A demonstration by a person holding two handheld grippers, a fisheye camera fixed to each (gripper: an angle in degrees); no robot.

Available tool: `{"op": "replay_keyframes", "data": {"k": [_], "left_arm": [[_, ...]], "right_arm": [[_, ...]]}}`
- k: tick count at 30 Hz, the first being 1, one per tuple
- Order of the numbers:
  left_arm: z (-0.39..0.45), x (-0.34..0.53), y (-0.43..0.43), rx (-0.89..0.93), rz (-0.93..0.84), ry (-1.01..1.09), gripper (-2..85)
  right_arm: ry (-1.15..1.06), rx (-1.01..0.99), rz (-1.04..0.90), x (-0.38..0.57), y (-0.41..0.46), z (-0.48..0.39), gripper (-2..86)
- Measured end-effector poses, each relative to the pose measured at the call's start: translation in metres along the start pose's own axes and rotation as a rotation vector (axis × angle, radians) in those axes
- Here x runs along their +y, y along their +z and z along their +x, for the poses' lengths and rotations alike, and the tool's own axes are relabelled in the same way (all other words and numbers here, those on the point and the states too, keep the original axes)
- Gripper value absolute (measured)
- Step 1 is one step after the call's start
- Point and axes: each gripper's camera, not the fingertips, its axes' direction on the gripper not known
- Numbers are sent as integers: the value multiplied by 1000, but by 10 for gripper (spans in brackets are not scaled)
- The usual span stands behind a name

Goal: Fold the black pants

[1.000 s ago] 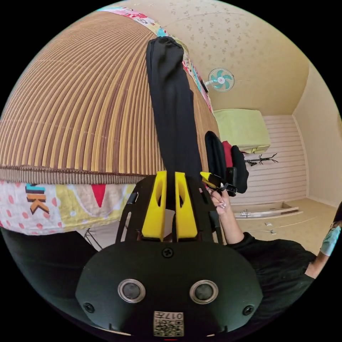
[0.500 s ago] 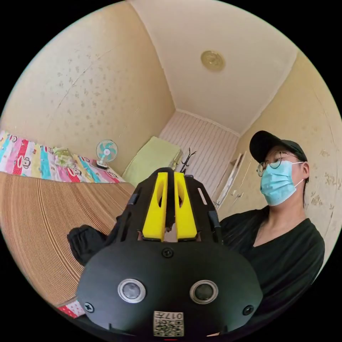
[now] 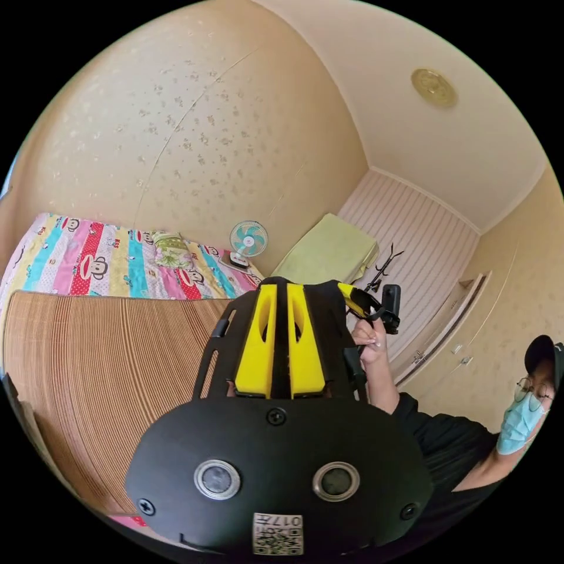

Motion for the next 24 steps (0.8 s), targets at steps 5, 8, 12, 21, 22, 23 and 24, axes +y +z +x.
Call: {"op": "replay_keyframes", "data": {"k": [5, 8, 12, 21, 22, 23, 24], "left_arm": [[-46, 54, 38, -49, -115, 19, 37], [-75, 160, 73, -43, -262, -12, 42], [-101, 335, 104, -17, -486, -250, 49], [-143, 412, 61, -15, -394, -553, 132], [-145, 400, 60, -33, -369, -532, 131], [-145, 394, 60, -40, -357, -516, 131], [-144, 383, 58, -51, -330, -480, 128]], "right_arm": [[17, 8, -85, 68, 56, 50, 25], [-12, 66, -259, 184, 85, 76, 26], [125, 19, -548, 345, 105, 108, 29], [303, 145, -528, 376, 77, 142, 139], [297, 158, -522, 358, 95, 152, 154], [289, 156, -521, 342, 118, 163, 165], [291, 160, -521, 336, 131, 170, 166]]}}
